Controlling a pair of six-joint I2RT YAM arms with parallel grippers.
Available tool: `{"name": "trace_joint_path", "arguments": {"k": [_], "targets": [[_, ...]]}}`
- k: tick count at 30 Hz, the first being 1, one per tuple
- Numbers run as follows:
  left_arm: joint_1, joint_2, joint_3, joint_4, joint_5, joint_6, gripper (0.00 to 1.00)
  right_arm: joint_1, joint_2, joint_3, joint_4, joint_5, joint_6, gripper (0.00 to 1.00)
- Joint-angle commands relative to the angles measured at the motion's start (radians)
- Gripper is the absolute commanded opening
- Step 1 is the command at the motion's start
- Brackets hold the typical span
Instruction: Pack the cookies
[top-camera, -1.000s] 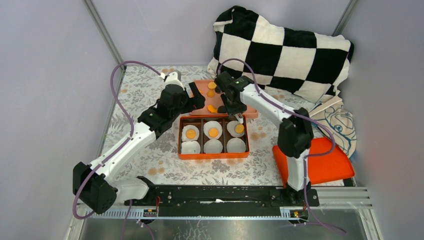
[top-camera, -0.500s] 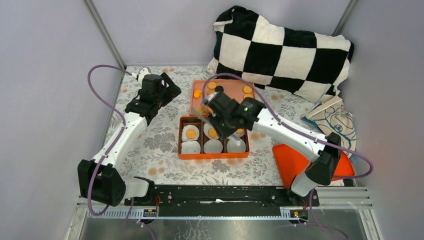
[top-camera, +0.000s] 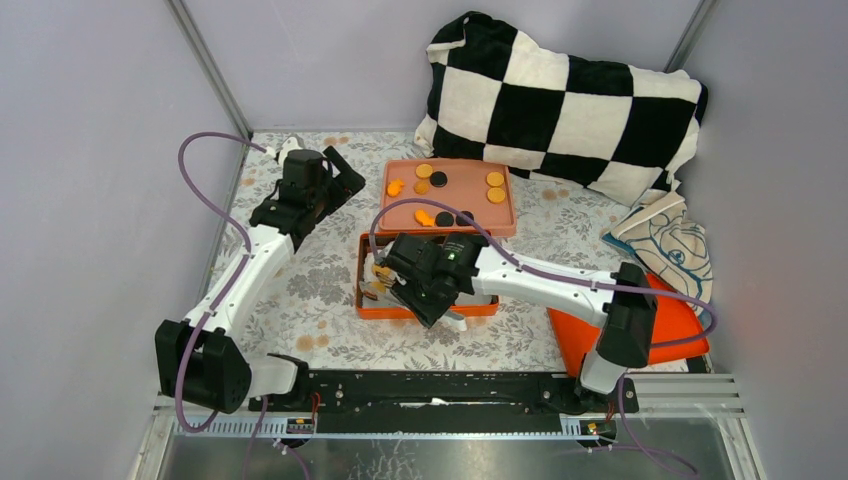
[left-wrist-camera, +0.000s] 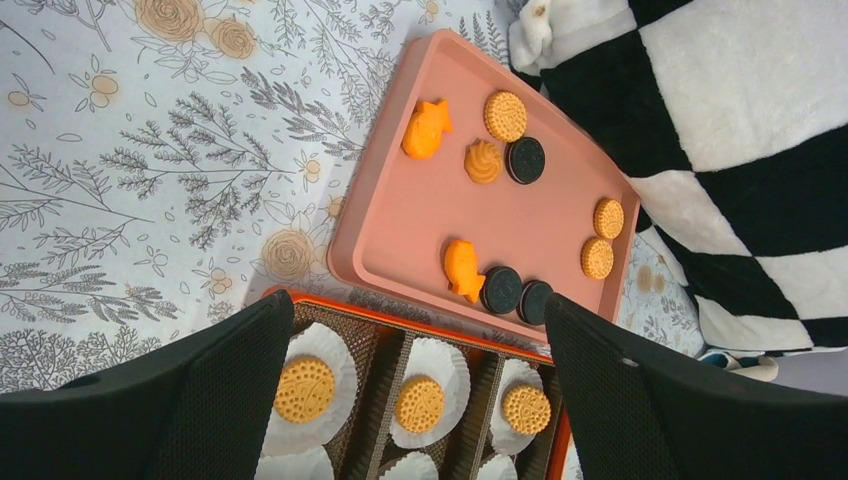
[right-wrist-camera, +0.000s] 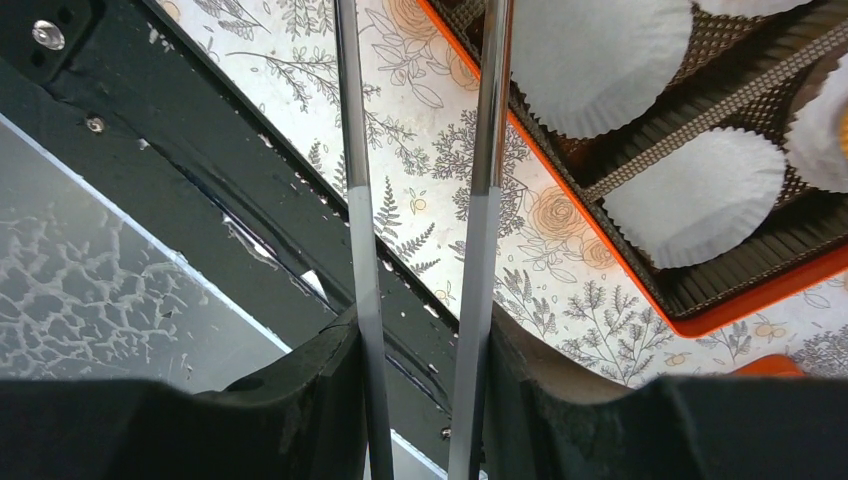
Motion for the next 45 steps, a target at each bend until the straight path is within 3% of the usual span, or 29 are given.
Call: {"name": "trace_joint_path", "arguments": {"k": [1,4,9,16,29,36,45], "targets": [[0.006,-0.035,-0.029,0.017,0.007,0.002,0.99,0.004,0.021,-0.001,0.027,-0.037,0.008,0.24],[0.006,-0.046,-0.031,0.019,-0.001,0.009,0.99,0.005,0.040,0.000,0.031,-0.044,0.009,0.25],[0.007,-0.048,-0.030,0.028,0.013,0.020,0.99,0.005,0.053,0.004,0.039,-0.058,0.007,0.41],[0.007,-0.070,-0.050,0.078,0.067,0.042,0.99,0.006,0.058,0.020,0.039,-0.051,0.006,0.48],[0.007,-0.095,-0.057,0.108,0.106,0.061,0.99,0.005,0.018,0.037,0.043,0.060,0.019,0.49],[0.006,-0.115,-0.058,0.111,0.107,0.054,0.99,-0.003,0.003,0.156,0.004,0.317,0.005,0.50],[0.006,-0.103,-0.060,0.109,0.107,0.051,0.99,-0.244,0.075,0.232,0.028,0.347,-0.041,0.50]]}}
